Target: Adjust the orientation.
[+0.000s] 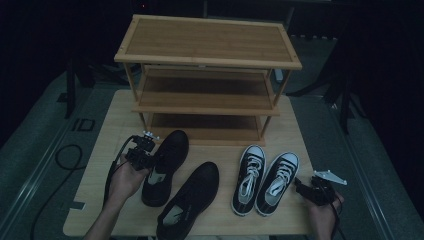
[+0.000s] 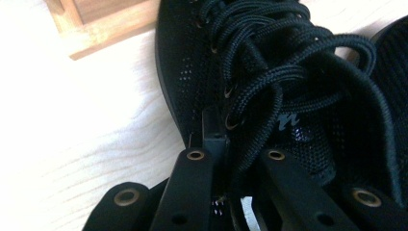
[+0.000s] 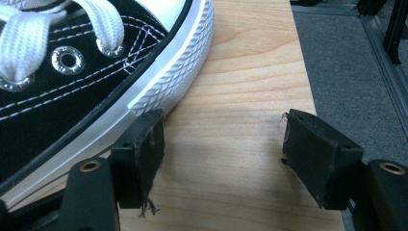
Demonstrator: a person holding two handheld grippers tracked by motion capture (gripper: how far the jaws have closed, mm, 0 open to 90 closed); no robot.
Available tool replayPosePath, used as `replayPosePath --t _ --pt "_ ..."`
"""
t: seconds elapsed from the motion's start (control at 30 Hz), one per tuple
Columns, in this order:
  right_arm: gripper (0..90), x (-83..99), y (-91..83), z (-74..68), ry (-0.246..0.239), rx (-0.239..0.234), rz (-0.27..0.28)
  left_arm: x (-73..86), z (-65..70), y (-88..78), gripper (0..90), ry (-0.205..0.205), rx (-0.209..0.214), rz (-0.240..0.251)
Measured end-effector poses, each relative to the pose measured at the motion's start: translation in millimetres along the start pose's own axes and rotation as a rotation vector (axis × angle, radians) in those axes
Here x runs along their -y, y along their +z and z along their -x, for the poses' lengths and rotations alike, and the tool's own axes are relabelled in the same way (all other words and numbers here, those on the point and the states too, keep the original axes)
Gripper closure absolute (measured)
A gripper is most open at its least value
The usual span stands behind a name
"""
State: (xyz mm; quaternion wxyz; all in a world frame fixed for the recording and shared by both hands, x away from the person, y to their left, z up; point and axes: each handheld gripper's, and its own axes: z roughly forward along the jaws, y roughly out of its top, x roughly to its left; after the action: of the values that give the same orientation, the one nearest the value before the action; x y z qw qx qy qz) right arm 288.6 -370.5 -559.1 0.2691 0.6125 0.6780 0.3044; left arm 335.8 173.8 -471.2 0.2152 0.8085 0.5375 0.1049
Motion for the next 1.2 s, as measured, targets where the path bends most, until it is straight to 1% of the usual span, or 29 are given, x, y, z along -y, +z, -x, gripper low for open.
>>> replayPosePath --t 0.07,0.17,0.43,0.6,0.73,0.8,1.0,1.07,1.2 --pt "30.5 0.0 0.0 0.0 0.000 0.000 0.000 -2.1 0.0 1.2 88.3 0.002 0.007 0.012" --pt "30.5 0.0 0.0 0.0 0.000 0.000 0.000 -4.6 1.5 1.6 88.4 0.011 -0.002 0.023" --pt "30.5 0.0 0.0 0.0 0.000 0.000 0.000 -11.0 -0.6 3.8 88.4 0.022 -0.001 0.034" --pt "30.5 0.0 0.0 0.0 0.000 0.000 0.000 -14.8 -2.7 5.4 88.4 0.012 0.000 0.043" --pt "30.5 0.0 0.0 0.0 0.000 0.000 0.000 -19.4 -4.1 6.3 88.4 0.019 0.004 0.054" --pt "30.5 0.0 0.0 0.1 0.000 -0.001 0.000 -22.4 -4.8 6.8 88.4 0.015 0.006 0.059" --pt "30.5 0.0 0.1 0.1 -0.001 -0.001 0.000 -32.1 -5.2 10.6 88.4 0.006 -0.009 0.071" --pt "30.5 0.0 0.1 0.1 -0.001 -0.001 0.000 -33.5 -5.7 11.7 88.4 0.011 -0.009 0.073" --pt "30.5 0.0 0.1 0.1 -0.001 -0.001 0.000 -41.5 -7.5 14.5 88.4 0.009 -0.032 0.089"
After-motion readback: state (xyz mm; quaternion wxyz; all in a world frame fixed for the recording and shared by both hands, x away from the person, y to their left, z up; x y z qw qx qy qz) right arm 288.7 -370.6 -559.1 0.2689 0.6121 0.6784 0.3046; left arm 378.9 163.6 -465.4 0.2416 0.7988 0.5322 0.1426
